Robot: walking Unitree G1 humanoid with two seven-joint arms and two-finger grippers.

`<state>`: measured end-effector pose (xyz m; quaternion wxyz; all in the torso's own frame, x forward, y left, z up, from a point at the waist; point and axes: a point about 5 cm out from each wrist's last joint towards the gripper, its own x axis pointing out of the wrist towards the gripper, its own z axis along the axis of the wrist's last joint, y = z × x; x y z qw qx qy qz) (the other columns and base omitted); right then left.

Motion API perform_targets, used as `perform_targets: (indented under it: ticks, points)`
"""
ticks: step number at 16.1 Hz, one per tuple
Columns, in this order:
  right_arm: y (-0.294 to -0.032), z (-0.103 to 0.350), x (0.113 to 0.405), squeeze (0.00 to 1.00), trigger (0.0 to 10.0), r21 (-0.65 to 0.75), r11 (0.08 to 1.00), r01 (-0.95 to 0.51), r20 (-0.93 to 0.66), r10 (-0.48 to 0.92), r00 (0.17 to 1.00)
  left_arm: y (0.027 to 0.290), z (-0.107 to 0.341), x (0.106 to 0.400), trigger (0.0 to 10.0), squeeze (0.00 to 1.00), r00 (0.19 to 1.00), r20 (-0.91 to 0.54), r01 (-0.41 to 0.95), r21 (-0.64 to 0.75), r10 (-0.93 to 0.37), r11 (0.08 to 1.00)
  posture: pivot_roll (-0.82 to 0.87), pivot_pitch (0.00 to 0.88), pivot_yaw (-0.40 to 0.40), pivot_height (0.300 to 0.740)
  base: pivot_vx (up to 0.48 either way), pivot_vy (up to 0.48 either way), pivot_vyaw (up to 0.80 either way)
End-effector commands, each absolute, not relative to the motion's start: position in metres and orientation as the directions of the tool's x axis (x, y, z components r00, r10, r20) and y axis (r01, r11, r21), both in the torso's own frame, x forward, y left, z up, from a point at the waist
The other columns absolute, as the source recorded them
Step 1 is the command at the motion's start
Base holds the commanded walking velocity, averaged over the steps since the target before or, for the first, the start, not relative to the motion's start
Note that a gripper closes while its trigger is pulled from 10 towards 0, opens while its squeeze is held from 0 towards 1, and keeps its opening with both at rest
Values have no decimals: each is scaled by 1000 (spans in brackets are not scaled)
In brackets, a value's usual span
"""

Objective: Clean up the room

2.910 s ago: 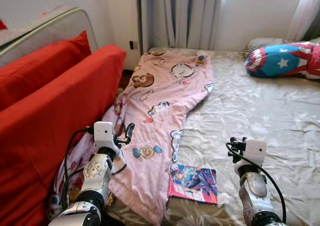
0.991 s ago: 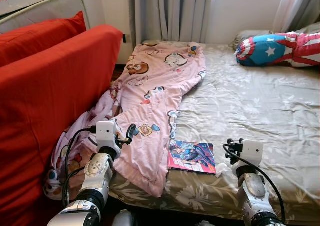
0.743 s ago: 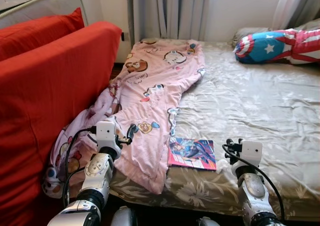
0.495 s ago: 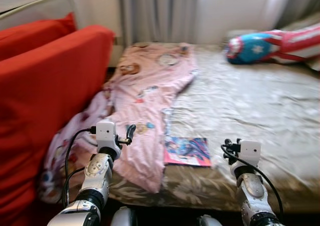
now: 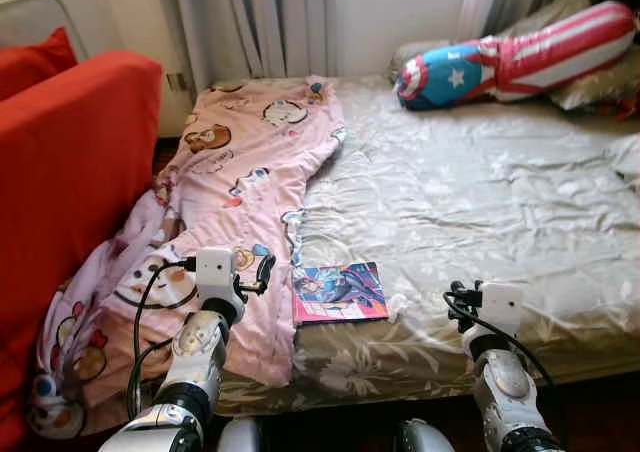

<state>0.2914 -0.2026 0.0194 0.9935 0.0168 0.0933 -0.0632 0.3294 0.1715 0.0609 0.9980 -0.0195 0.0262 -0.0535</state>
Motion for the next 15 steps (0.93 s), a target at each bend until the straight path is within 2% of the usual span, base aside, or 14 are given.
perform_targets:
  ticks: [1,4,7,11,15]
  points:
    - [-202,12,286,0,10000,29,990,136,-217,-126,968,176,49,321,10000,0,991,-94,97,-26,-99,995,-78,0,-5,622,0,0,0]
    - [-208,0,274,0,10000,10,988,155,-276,-146,950,182,39,313,10000,0,988,-141,63,-30,-67,998,-78,0,-5,622,0,0,0]
    - [-207,1,275,0,10000,-9,990,139,-277,-136,951,182,39,314,10000,0,988,-143,57,-30,-61,998,-76,0,-6,622,0,0,0]
    - [-203,2,278,0,10000,-16,992,123,-270,-123,955,182,41,316,10000,0,989,-137,60,-30,-64,998,-73,0,-6,622,304,0,711]
    - [-204,2,277,0,10000,13,989,146,-275,-137,952,180,41,316,10000,0,988,-136,64,-30,-67,998,-75,0,-5,622,333,0,0]
